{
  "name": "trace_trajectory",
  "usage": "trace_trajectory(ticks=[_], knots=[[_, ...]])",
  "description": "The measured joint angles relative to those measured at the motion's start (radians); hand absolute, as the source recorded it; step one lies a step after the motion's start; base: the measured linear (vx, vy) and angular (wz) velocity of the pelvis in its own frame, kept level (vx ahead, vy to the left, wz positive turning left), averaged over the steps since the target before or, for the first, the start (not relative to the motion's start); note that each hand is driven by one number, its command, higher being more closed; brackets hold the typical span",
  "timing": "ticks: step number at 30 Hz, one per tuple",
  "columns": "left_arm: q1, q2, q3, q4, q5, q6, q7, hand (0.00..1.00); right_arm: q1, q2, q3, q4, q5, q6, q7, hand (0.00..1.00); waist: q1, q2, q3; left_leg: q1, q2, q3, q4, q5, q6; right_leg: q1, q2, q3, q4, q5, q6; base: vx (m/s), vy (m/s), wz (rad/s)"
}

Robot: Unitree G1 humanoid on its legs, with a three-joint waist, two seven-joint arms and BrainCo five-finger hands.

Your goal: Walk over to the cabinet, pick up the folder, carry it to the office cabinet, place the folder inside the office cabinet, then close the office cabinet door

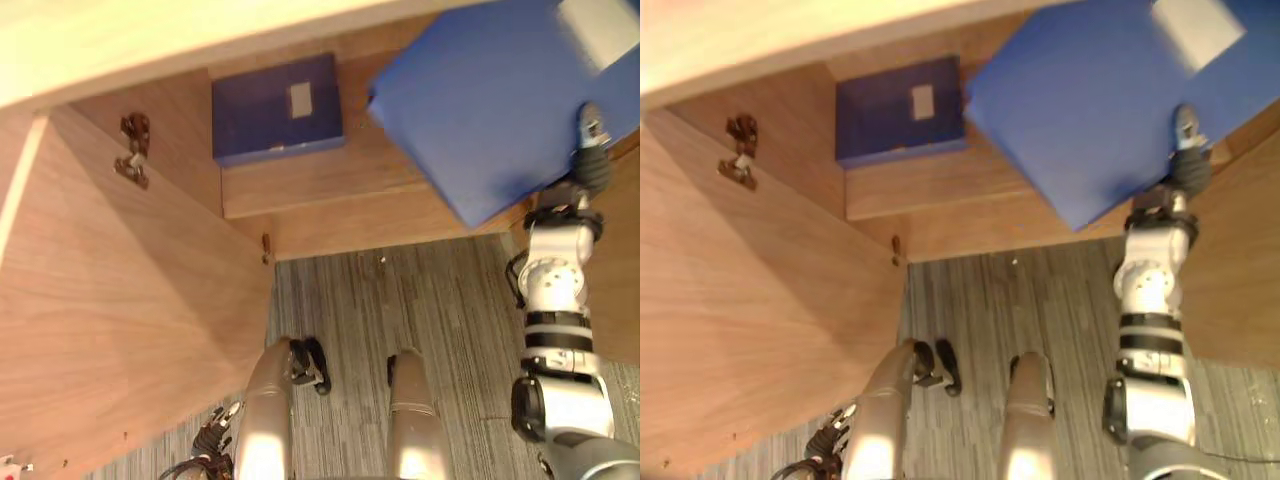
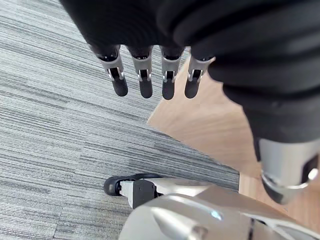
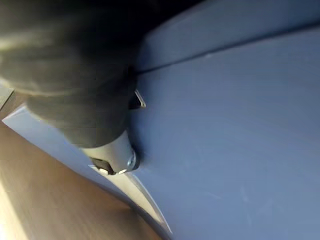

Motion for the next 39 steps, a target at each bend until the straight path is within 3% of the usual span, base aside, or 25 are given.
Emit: trace_trajectory(ticks=[4,7,12,14,21,23,27,33,36,37,39], knots=[[-0.001,-0.001,-0.029,-0.028,-0.039,0.002,0.049,0.0,-0.212,0.0,-0.053,0.044,0.123,-0.087,-0.139,1.0,0.014,0.002,0.02,-0.089,0.004,-0.014,0.044,0.002,0.003,-0.08,0.001,-0.001,0.043,-0.002,0.004,-0.06,0.054,0.11],[-0.002,-0.002,-0.046,-0.044,-0.058,0.003,0.075,0.0,-0.349,-0.013,-0.112,0.123,0.137,-0.139,-0.206,1.0,0.015,0.005,0.047,-0.143,0.004,-0.037,0.072,0.003,0.005,-0.119,0.001,-0.015,0.073,-0.008,0.009,-0.07,0.038,0.17],[-0.007,-0.005,-0.072,-0.064,-0.062,0.006,0.106,0.0,-0.526,-0.042,-0.13,0.233,0.172,-0.152,-0.274,1.0,0.021,0.022,0.077,-0.214,-0.011,-0.058,0.116,0.006,0.009,-0.183,-0.014,-0.023,0.142,-0.034,0.01,-0.06,0.02,0.21],[-0.009,-0.006,-0.076,-0.067,-0.062,0.005,0.116,0.0,-0.57,-0.045,-0.129,0.275,0.174,-0.137,-0.292,1.0,0.025,0.023,0.077,-0.228,-0.022,-0.063,0.117,0.011,0.003,-0.2,-0.022,-0.023,0.161,-0.043,0.005,-0.06,0.007,0.2],[-0.011,-0.018,-0.076,-0.084,-0.061,0.006,0.127,0.0,-0.666,-0.065,-0.125,0.456,0.176,-0.015,-0.313,1.0,0.036,0.035,0.077,-0.281,-0.038,-0.104,0.122,0.031,-0.014,-0.239,-0.036,-0.06,0.2,-0.065,-0.018,-0.05,0.0,0.19],[-0.012,-0.027,-0.076,-0.093,-0.06,0.007,0.129,0.0,-0.698,-0.089,-0.119,0.501,0.168,0.028,-0.312,1.0,0.043,0.05,0.077,-0.302,-0.042,-0.115,0.131,0.036,-0.015,-0.251,-0.037,-0.067,0.218,-0.074,-0.021,-0.04,0.001,0.22],[-0.012,-0.033,-0.078,-0.111,-0.059,0.013,0.132,0.0,-0.728,-0.143,-0.118,0.562,0.164,0.088,-0.311,1.0,0.05,0.055,0.075,-0.338,-0.06,-0.13,0.139,0.05,-0.023,-0.286,-0.054,-0.076,0.258,-0.093,-0.033,-0.07,0.011,0.24],[-0.012,-0.041,-0.078,-0.113,-0.059,0.027,0.137,0.0,-0.742,-0.178,-0.141,0.605,0.212,0.094,-0.313,1.0,0.057,0.072,0.065,-0.38,-0.067,-0.149,0.159,0.063,-0.034,-0.325,-0.059,-0.083,0.303,-0.105,-0.045,-0.07,0.025,0.13],[-0.012,-0.042,-0.078,-0.112,-0.057,0.036,0.142,0.0,-0.742,-0.179,-0.178,0.62,0.277,0.059,-0.321,1.0,0.057,0.078,0.061,-0.386,-0.067,-0.152,0.165,0.064,-0.036,-0.331,-0.058,-0.084,0.312,-0.109,-0.048,-0.05,0.024,0.02],[-0.011,-0.044,-0.078,-0.109,-0.057,0.04,0.147,0.0,-0.742,-0.181,-0.181,0.618,0.289,0.045,-0.32,0.0,0.057,0.083,0.056,-0.393,-0.066,-0.154,0.168,0.064,-0.036,-0.338,-0.057,-0.087,0.315,-0.109,-0.048,-0.04,0.028,0.02],[-0.011,-0.045,-0.078,-0.109,-0.057,0.04,0.148,0.0,-0.742,-0.19,-0.19,0.617,0.289,0.036,-0.319,0.0,0.057,0.085,0.055,-0.397,-0.067,-0.154,0.17,0.065,-0.037,-0.344,-0.057,-0.088,0.321,-0.11,-0.05,-0.04,0.031,0.03]])
